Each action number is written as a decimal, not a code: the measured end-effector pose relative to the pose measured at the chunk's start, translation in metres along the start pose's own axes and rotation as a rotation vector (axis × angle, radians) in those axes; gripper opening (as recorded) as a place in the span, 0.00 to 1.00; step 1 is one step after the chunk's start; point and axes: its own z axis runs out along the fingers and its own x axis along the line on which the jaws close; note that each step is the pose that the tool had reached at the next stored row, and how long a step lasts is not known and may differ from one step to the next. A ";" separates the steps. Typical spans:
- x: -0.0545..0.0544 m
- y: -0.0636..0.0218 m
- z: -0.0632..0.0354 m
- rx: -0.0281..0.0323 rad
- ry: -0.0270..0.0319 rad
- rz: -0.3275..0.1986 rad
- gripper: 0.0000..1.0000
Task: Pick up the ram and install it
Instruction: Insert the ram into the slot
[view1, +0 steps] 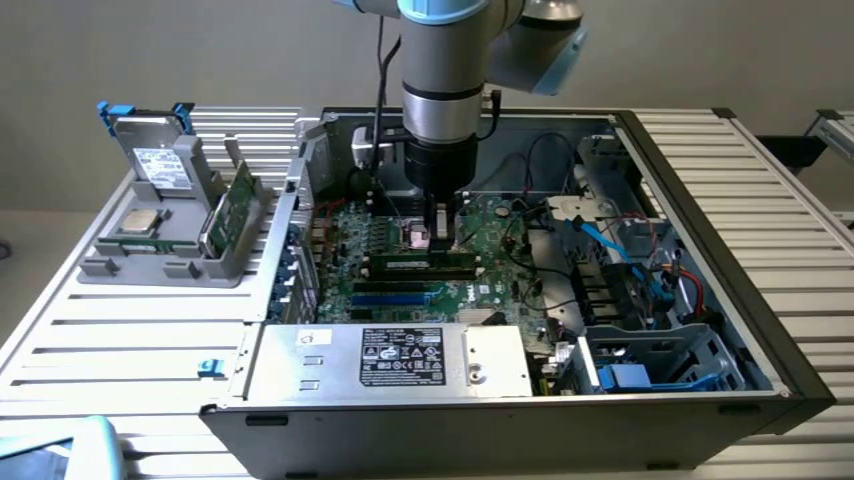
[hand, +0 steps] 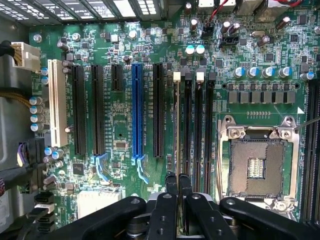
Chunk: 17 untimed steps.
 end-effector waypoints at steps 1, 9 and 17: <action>0.000 0.0000 0.0000 -0.0002 0.0001 0.002 0.13; -0.001 0.0002 0.0018 0.0001 0.0002 0.004 0.13; -0.001 -0.0014 0.0008 0.0002 -0.0002 0.004 0.13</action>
